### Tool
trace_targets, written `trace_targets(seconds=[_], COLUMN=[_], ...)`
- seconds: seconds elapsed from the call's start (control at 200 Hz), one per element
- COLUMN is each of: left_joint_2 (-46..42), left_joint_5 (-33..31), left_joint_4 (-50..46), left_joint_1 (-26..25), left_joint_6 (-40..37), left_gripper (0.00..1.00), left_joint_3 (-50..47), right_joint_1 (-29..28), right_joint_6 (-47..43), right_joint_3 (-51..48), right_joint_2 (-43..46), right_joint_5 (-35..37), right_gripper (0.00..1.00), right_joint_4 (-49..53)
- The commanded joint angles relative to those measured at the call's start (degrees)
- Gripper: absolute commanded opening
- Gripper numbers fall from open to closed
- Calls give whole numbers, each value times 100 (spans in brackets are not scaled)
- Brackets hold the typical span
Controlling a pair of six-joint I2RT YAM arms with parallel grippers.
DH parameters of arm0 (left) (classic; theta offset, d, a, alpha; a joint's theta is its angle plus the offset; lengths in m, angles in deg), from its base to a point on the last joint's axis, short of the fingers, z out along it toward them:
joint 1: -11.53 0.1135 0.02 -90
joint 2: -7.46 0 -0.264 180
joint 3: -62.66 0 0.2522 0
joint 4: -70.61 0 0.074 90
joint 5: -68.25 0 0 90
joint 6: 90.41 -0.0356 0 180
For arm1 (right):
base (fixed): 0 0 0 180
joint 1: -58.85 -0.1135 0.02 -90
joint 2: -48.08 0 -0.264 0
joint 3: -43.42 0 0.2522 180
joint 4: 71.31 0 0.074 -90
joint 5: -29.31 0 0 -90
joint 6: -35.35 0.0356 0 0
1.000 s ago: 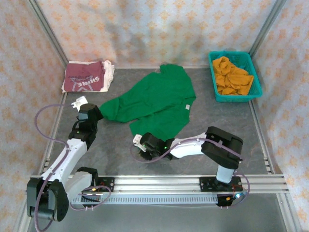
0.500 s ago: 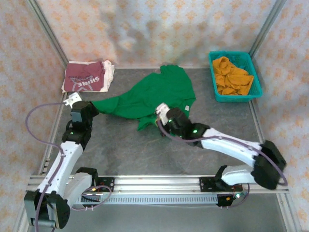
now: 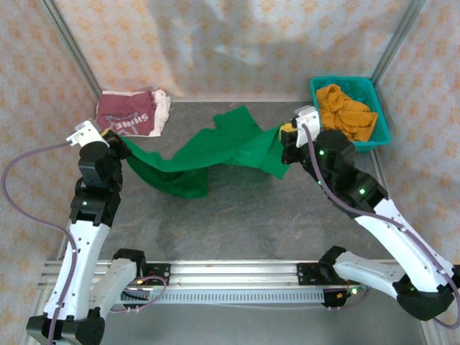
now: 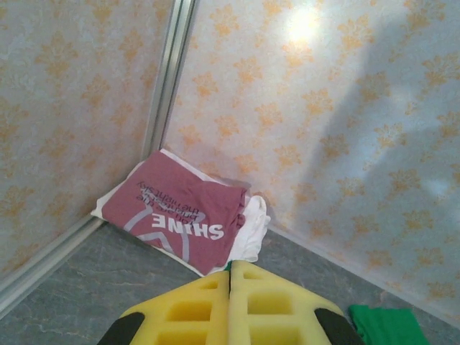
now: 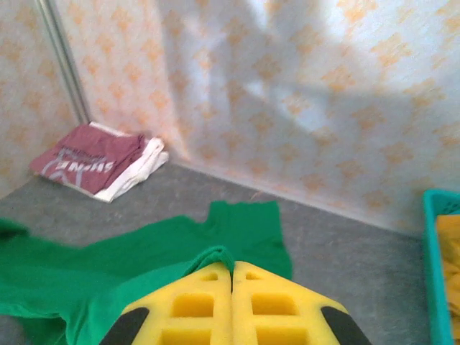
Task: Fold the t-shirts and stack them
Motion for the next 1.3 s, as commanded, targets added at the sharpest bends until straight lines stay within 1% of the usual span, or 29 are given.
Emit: trace_targets(seconds=[0.0,0.07,0.145,0.175,0.18,0.26,0.395,0.515,0.591,0.641,0.816,0.876,0.931,1.006,1.091,1.201,1.236,1.256,1.296], left_joint_2=[167,121,81,67,65,55,58,-111,-308,-443,-675,-700,-698,-582,-237,502,769,921,1229], left_joint_5=[-107,-57,88,170,186,455,1018,1719,1885,1966,2661,2654,2679,2391,2013,1761,1647,1601,1558], left_joint_4=[-411,-299,-323,-393,-402,-584,-1082,-1700,-2142,-2407,-2790,-2797,-2722,-2559,-2387,-1946,-1772,-1660,-1430], left_joint_1=[53,53,53,51,52,57,53,53,53,53,53,53,54,54,53,53,60,54,55], left_joint_6=[-91,-155,-288,-353,-365,-543,-782,-1094,-1290,-1392,-1453,-1355,-1327,-1222,-1216,-1265,-1283,-1295,-1353], left_gripper=[0,0,0,0,0,0,0,0,0,0,0,0,0,0,0,0,0,0,0], left_joint_3=[149,133,274,386,416,787,1547,2270,2706,3012,3835,3955,3996,3980,3963,3890,3860,3842,3783], right_joint_1=[48,102,147,149,156,156,158,158,156,157,158,158,158,158,158,193,357,657,1051], right_joint_6=[-233,-251,-289,-305,-318,-305,-214,-197,-117,-47,210,267,256,153,-77,-627,-708,-625,-378], right_joint_3=[426,586,871,932,1023,1422,1764,2024,2235,2385,3135,3325,3481,3761,4221,4990,5202,5465,5832], right_joint_2=[-50,10,40,42,51,72,278,517,630,707,702,663,580,284,-327,-1355,-1714,-2053,-2462], right_joint_5=[586,718,1038,1102,1222,1679,1931,2051,2033,1886,1659,1670,1832,2141,2426,2788,2678,2362,1920], right_gripper=[0,0,0,0,0,0,0,0,0,0,0,0,0,0,0,0,0,0,0], right_joint_4=[438,459,570,587,611,624,528,825,1136,1369,2141,2247,2260,2295,2264,1982,1927,1998,2165])
